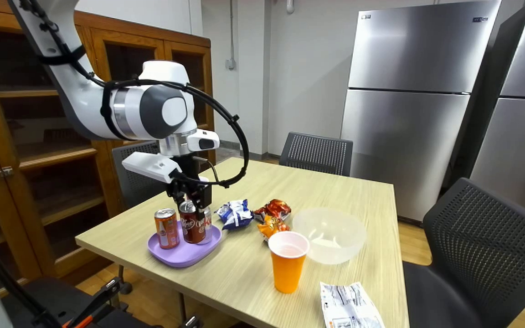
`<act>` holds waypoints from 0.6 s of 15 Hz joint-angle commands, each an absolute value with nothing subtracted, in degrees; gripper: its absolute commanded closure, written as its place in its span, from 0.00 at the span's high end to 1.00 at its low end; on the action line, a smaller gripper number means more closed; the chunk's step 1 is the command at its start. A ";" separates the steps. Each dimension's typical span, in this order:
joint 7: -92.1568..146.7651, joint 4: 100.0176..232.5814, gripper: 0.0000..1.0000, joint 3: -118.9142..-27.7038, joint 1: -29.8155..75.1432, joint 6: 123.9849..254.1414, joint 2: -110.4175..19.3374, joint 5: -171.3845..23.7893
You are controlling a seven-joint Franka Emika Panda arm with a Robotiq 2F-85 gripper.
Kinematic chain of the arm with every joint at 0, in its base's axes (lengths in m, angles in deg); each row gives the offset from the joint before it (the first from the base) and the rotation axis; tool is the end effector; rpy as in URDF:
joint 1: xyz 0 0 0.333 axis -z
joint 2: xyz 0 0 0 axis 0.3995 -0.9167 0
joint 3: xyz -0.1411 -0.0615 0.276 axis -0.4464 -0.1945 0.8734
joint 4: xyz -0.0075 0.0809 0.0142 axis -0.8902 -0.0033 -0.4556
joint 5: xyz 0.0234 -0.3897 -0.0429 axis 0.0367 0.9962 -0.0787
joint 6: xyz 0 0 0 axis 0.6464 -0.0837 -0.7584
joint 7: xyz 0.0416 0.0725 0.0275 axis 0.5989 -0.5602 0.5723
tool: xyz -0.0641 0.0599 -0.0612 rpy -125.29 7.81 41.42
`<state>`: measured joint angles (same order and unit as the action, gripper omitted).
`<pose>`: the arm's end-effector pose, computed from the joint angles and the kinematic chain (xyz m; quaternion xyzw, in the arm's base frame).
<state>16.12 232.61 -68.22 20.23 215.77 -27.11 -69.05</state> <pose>0.3924 0.0371 0.2316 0.9983 -0.0362 0.0430 0.0170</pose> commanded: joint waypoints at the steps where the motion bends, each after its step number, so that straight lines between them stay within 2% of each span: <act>1: 19.55 232.64 0.39 -66.47 19.48 214.70 -26.05 -71.69; 9: 17.23 232.64 0.39 -64.93 18.60 214.98 -28.70 -68.93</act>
<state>17.59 232.65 -65.78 18.83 215.66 -28.57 -69.87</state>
